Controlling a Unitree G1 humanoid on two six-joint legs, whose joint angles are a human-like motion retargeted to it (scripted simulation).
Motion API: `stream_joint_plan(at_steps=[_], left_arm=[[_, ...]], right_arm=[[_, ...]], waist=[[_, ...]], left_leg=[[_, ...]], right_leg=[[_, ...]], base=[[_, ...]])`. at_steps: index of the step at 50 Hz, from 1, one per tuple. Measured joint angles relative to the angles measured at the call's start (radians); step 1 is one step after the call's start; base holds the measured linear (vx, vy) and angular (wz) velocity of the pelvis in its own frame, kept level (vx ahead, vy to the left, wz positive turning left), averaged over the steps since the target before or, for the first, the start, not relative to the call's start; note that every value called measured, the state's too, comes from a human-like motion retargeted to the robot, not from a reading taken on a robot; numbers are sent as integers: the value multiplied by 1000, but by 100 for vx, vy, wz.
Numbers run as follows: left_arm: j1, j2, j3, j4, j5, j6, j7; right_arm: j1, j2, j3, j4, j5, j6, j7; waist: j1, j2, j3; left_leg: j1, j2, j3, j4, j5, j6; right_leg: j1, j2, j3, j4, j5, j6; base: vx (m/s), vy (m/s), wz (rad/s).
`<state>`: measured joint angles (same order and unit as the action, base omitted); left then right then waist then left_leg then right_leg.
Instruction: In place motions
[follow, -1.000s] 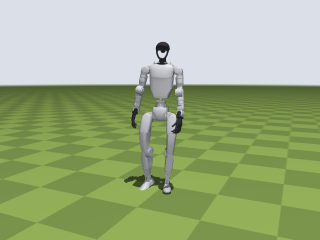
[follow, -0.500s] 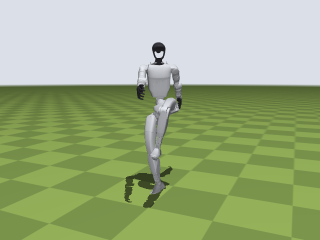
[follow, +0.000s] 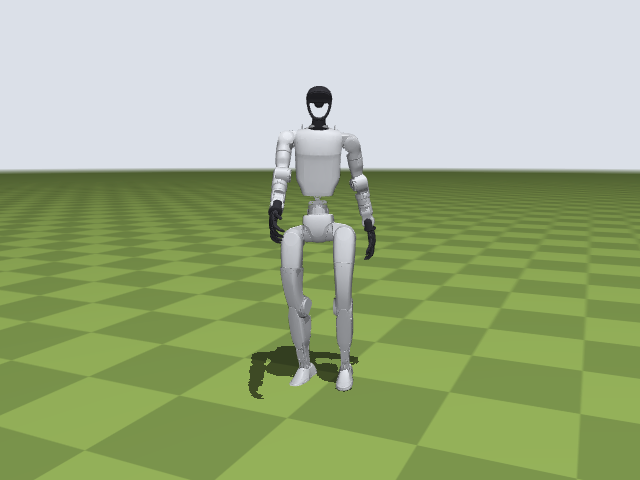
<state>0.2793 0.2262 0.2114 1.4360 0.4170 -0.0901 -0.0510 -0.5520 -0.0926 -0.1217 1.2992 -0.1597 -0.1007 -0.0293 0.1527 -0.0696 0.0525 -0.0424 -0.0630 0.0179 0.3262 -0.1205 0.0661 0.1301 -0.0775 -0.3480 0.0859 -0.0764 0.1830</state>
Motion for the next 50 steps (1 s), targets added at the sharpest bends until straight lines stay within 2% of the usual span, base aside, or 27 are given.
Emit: stream_joint_plan(at_steps=[2,5,7,8,10,12,13,15,17,18,20,22,23,25,27,30,32,33,35,38,42,43,45,47,48,50], left_arm=[[-25,-3,-10,13,-1,6,-10],[-80,-11,-43,46,4,7,-18],[-133,-18,-86,70,6,11,-19],[-165,-19,-112,80,8,12,-19],[-226,-18,-170,90,10,6,-19],[-277,-22,-235,97,-9,-18,-15],[-302,-23,-265,99,-36,-41,-21],[-371,-31,-331,66,-178,-63,-56],[-481,-86,-349,-13,-324,-71,-116],[-545,-107,-352,-77,-378,-78,-163],[-694,-147,-321,-216,-384,-58,-251],[-841,-154,-300,-352,-333,-63,-307],[-904,-142,-304,-419,-316,-83,-318],[-1036,-87,-309,-536,-303,-131,-278],[-1129,-37,-282,-584,-307,-157,-200],[-1206,-21,-263,-606,-339,-180,-153],[-1225,-25,-256,-612,-392,-175,-168],[-1226,-28,-251,-616,-419,-172,-186],[-1207,-34,-240,-620,-454,-170,-213],[-1146,-45,-239,-612,-450,-173,-205],[-993,-56,-263,-586,-399,-181,-181],[-923,-51,-267,-600,-353,-185,-172],[-815,-59,-286,-577,-316,-169,-179],[-642,-60,-265,-550,-232,-141,-216],[-566,-71,-262,-511,-207,-127,-220],[-456,-79,-248,-450,-174,-99,-222]], right_arm=[[36,-11,23,5,-29,5,-14],[97,-37,21,0,-106,12,-21],[150,-54,4,-11,-149,20,-19],[177,-62,-10,-17,-167,22,-19],[232,-72,-53,-17,-205,21,-25],[292,-71,-115,21,-249,47,-70],[326,-66,-148,49,-271,70,-102],[381,-56,-178,136,-311,101,-166],[442,-65,-174,239,-358,141,-224],[476,-71,-168,291,-386,170,-245],[540,-90,-140,401,-437,237,-244],[657,-91,-108,401,-494,345,-152],[719,-90,-105,401,-525,389,-101],[850,-93,-109,401,-562,450,3],[926,-107,-107,401,-537,466,61],[1025,-118,-148,401,-465,493,70],[1066,-129,-188,401,-396,514,42],[1075,-134,-209,401,-354,519,19],[1067,-145,-251,401,-273,502,-24],[1022,-143,-283,401,-234,461,-35],[885,-124,-312,393,-255,360,-21],[813,-127,-318,399,-300,316,-5],[751,-115,-315,371,-336,273,-13],[652,-109,-280,352,-400,255,-33],[625,-102,-256,329,-410,245,-41],[581,-91,-216,296,-423,219,-48]], waist=[[-39,24,-37],[-79,62,-107],[-86,52,-137],[-75,44,-132],[-39,26,-99],[-7,13,-68],[10,12,-55],[29,51,-33],[0,97,26],[-16,105,65],[-76,134,117],[-209,172,176],[-273,191,212],[-408,233,294],[-465,258,343],[-498,282,371],[-491,292,371],[-480,292,366],[-454,271,346],[-432,248,289],[-396,227,193],[-379,216,189],[-364,201,126],[-349,186,61],[-340,165,23],[-307,139,-36]], left_leg=[[67,80,199,-149,-99,-28],[61,83,170,-259,-76,-93],[28,60,131,-259,-63,-89],[22,51,124,-259,-60,-80],[30,29,154,-252,-58,-40],[30,-1,79,-218,-53,-8],[24,1,59,-199,-48,-3],[5,96,80,-168,-37,-23],[42,135,84,-162,-36,-16],[59,139,79,-148,-42,-17],[59,130,66,-142,-37,17],[56,124,-9,-121,-39,50],[67,130,-44,-117,-36,60],[88,156,-119,-100,-36,77],[79,194,-134,-64,-53,78],[66,259,-104,-20,-90,76],[64,283,-91,3,-110,78],[69,281,-89,8,-115,81],[85,245,-78,-4,-112,89],[86,207,-67,-46,-92,90],[69,167,-39,-101,-67,88],[78,162,-8,-108,-72,89],[69,143,16,-141,-63,85],[57,140,53,-141,-84,78],[51,122,63,-135,-99,70],[20,121,90,-120,-118,47]], right_leg=[[6,22,-18,-26,0,-9],[-17,39,-47,-40,20,-7],[-39,8,-91,-29,41,-3],[-40,-5,-106,-19,56,-1],[-32,-32,-131,16,96,16],[-38,-64,-159,106,167,49],[-62,-74,-142,184,233,71],[-191,-52,-134,436,433,79],[-301,-109,-146,748,592,79],[-379,-117,-101,919,598,79],[-508,-229,-115,1191,592,79],[-644,-321,-119,1423,542,74],[-725,-333,-94,1515,504,61],[-917,-336,-42,1636,410,-18],[-1077,-321,-39,1646,310,-156],[-1225,-319,-85,1608,141,-334],[-1263,-302,-116,1562,57,-383],[-1263,-296,-125,1539,38,-384],[-1219,-291,-129,1495,44,-344],[-1088,-315,-142,1455,121,-248],[-821,-297,-129,1320,350,-59],[-747,-263,-101,1259,424,-17],[-589,-238,-119,1118,522,-4],[-435,-145,-81,890,600,31],[-367,-101,-32,782,600,67],[-284,-2,61,572,600,79]], base=[[9,31,76],[11,30,78],[8,40,61],[-2,30,25],[-8,21,1],[4,29,-1],[6,15,-19],[-4,-1,-30],[-14,20,11],[-18,27,24],[-17,51,68],[-9,48,186],[-6,32,209],[-6,22,172],[-1,5,33],[5,-10,-20],[8,-10,-59],[9,-4,-85],[9,2,-90],[7,2,-56],[8,-4,-63],[11,-6,-98],[16,-13,-79],[24,-24,-94],[24,-41,-96],[15,-52,-104]])
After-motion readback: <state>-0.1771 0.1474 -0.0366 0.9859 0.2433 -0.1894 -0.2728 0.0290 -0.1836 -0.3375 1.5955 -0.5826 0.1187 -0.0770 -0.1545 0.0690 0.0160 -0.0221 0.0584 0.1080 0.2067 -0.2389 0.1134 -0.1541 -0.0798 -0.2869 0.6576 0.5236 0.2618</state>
